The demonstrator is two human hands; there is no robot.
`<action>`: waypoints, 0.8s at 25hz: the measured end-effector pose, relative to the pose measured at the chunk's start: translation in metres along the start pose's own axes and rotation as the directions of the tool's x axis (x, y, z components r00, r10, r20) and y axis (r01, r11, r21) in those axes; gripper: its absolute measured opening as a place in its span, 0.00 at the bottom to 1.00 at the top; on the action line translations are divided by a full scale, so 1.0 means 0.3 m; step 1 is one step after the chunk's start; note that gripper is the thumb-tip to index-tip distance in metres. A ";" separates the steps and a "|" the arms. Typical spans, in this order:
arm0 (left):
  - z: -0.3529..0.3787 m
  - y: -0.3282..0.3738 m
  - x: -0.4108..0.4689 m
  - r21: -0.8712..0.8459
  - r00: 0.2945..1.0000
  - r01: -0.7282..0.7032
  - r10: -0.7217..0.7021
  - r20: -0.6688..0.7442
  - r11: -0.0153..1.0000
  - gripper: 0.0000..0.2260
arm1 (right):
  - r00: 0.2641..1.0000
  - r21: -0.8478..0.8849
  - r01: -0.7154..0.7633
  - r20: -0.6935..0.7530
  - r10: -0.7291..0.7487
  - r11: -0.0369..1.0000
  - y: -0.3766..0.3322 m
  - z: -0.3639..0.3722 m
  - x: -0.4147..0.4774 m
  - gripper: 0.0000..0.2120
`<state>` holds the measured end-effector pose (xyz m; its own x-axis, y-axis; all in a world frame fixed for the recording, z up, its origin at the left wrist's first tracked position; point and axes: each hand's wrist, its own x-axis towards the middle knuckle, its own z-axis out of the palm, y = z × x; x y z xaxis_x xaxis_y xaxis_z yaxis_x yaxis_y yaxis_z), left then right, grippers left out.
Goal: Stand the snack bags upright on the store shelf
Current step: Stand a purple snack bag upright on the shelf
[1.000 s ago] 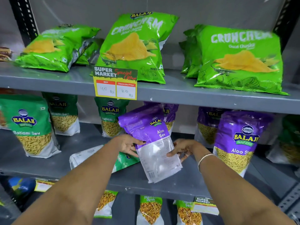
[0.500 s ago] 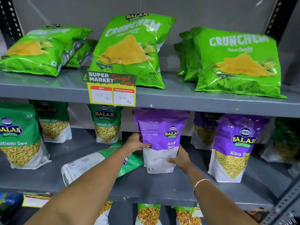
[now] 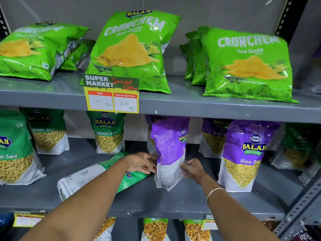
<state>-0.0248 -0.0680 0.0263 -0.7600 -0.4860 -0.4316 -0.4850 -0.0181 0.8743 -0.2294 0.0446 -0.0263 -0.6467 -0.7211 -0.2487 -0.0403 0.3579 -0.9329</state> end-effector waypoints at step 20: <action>0.109 0.013 0.082 -0.032 0.920 -0.151 0.128 -0.370 0.988 0.27 | 0.911 -0.122 0.188 0.393 -0.127 0.975 -0.064 -0.028 -0.123 0.36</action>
<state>-0.0595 -0.0514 0.0120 -0.6012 -0.7729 -0.2031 -0.3507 0.0268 0.9361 -0.2113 0.0692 0.0031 -0.2847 -0.9352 -0.2104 -0.2537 0.2852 -0.9243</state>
